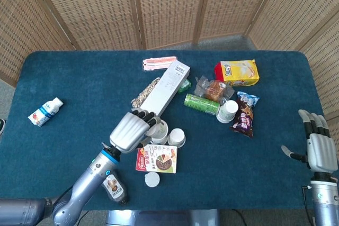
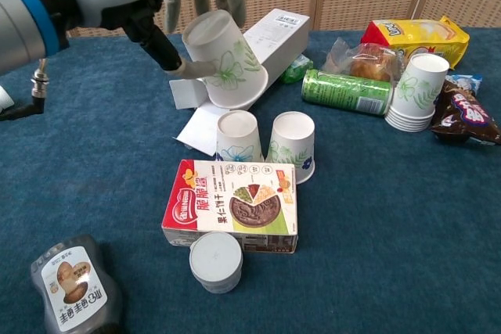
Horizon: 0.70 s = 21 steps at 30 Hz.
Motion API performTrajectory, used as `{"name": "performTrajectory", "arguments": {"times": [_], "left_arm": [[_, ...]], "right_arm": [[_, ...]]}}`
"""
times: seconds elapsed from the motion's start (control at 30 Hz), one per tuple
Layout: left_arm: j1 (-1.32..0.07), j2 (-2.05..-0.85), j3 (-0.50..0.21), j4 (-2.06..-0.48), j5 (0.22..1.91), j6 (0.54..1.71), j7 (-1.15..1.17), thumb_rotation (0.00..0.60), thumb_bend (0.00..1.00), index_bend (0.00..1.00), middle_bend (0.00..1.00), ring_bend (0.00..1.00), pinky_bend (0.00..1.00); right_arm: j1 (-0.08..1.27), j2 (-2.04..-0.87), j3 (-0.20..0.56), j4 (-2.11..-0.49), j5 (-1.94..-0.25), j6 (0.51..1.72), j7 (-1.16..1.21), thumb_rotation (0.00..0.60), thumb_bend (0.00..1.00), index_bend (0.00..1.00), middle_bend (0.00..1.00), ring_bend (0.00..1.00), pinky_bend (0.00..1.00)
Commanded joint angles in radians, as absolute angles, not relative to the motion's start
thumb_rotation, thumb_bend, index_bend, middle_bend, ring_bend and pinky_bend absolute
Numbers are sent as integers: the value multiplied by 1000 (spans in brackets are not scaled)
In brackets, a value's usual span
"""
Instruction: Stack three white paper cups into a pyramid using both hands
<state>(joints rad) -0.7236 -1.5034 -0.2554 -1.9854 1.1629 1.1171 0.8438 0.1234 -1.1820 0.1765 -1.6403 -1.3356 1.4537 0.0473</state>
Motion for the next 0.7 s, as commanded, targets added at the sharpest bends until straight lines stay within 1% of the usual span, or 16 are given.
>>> {"name": "performTrajectory", "arguments": {"times": [0.03, 0.4, 0.7], "left_arm": [[-769, -1554, -266, -1967, 1102, 1119, 895, 600, 321, 327, 371, 366, 497], [-881, -1639, -291, -1934, 940, 1165, 1038, 600, 321, 327, 371, 366, 497], [-940, -1652, -289, -1948, 830, 1223, 1124, 600, 321, 320, 363, 359, 490]], "right_arm": [[124, -1181, 178, -1639, -1333, 1452, 50, 600, 80, 33, 0, 0, 0], [123, -1179, 183, -1635, -1324, 1445, 63, 600, 83, 34, 0, 0, 0], [123, -1178, 185, -1634, -1322, 1442, 72, 600, 84, 34, 0, 0, 0]]}}
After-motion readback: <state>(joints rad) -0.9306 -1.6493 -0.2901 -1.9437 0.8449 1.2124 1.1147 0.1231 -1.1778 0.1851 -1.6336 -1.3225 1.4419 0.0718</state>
